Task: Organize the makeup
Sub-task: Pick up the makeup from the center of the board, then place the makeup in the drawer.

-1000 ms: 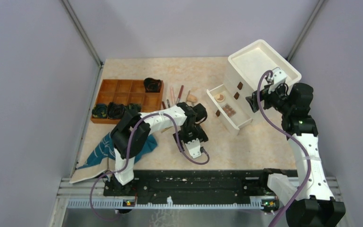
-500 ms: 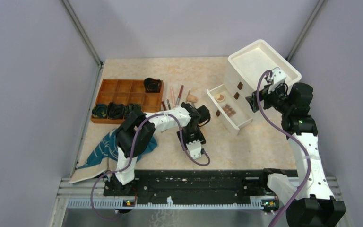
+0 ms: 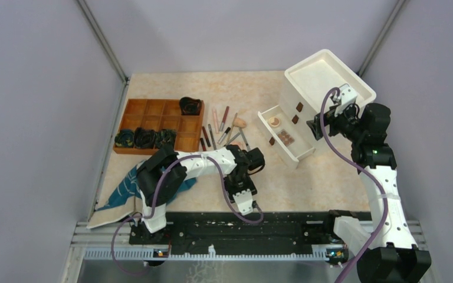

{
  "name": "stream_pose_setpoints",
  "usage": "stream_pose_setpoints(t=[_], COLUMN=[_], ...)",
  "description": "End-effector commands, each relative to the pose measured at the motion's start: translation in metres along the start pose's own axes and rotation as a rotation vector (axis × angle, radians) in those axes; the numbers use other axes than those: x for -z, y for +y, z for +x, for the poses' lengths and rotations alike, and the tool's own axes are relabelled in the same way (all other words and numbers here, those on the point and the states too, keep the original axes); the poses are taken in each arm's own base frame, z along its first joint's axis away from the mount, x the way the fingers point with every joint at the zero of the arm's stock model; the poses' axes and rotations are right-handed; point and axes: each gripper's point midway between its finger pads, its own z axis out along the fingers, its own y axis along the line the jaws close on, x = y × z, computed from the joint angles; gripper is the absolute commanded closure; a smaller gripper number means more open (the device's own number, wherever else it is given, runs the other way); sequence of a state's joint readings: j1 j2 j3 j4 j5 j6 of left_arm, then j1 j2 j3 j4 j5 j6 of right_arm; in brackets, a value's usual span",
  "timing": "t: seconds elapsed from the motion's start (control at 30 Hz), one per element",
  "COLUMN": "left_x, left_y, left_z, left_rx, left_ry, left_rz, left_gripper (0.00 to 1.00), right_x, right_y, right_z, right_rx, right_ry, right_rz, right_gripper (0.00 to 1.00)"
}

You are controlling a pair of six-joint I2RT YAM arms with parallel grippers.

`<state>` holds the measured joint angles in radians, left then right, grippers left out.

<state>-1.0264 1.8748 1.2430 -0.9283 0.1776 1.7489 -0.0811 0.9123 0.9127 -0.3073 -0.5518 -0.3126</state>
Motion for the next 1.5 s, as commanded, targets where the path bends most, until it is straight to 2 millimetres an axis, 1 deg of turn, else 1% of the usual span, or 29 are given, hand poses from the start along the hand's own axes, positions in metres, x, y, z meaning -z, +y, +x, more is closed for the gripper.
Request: stream_pose_setpoints(t=[0.0, 0.13, 0.3, 0.5, 0.7, 0.77, 0.83, 1.0, 1.13, 1.2, 1.27, 1.47], left_x=[0.001, 0.019, 0.044, 0.076, 0.105, 0.113, 0.118, 0.127, 0.132, 0.133, 0.131, 0.138], left_y=[-0.018, -0.015, -0.006, 0.018, 0.055, 0.067, 0.082, 0.128, 0.166, 0.18, 0.193, 0.221], left_z=[-0.037, -0.039, -0.04, -0.035, -0.016, -0.008, -0.004, -0.007, -0.007, -0.005, -0.009, -0.008], left_rx=[0.08, 0.093, 0.065, 0.024, -0.023, -0.039, -0.057, -0.104, -0.131, -0.141, -0.155, -0.156], left_ry=[-0.108, -0.092, -0.05, 0.027, 0.18, 0.232, 0.252, 0.239, 0.235, 0.24, 0.211, 0.136], left_rz=[0.012, -0.045, -0.118, -0.179, -0.239, -0.253, -0.269, -0.335, -0.402, -0.426, -0.448, -0.534], left_gripper=[0.57, 0.63, 0.65, 0.68, 0.72, 0.73, 0.73, 0.74, 0.74, 0.74, 0.75, 0.74], right_x=[0.005, 0.004, 0.004, 0.005, 0.007, 0.008, 0.01, 0.014, 0.016, 0.016, 0.016, 0.017], right_y=[-0.004, -0.004, -0.004, -0.004, -0.006, -0.006, -0.006, -0.005, -0.004, -0.004, -0.004, -0.003], right_z=[-0.016, -0.015, -0.015, -0.017, -0.02, -0.022, -0.025, -0.033, -0.034, -0.034, -0.034, -0.036], right_rx=[0.025, 0.023, 0.023, 0.024, 0.024, 0.021, 0.016, 0.014, 0.017, 0.016, 0.017, 0.021], right_ry=[-0.039, -0.036, -0.036, -0.041, -0.048, -0.052, -0.058, -0.077, -0.083, -0.083, -0.084, -0.088], right_rz=[0.005, 0.002, 0.006, 0.006, 0.023, 0.028, 0.032, 0.037, 0.038, 0.036, 0.034, 0.036], right_gripper=[0.01, 0.01, 0.01, 0.01, 0.01, 0.01, 0.01, 0.01, 0.01, 0.01, 0.01, 0.01])
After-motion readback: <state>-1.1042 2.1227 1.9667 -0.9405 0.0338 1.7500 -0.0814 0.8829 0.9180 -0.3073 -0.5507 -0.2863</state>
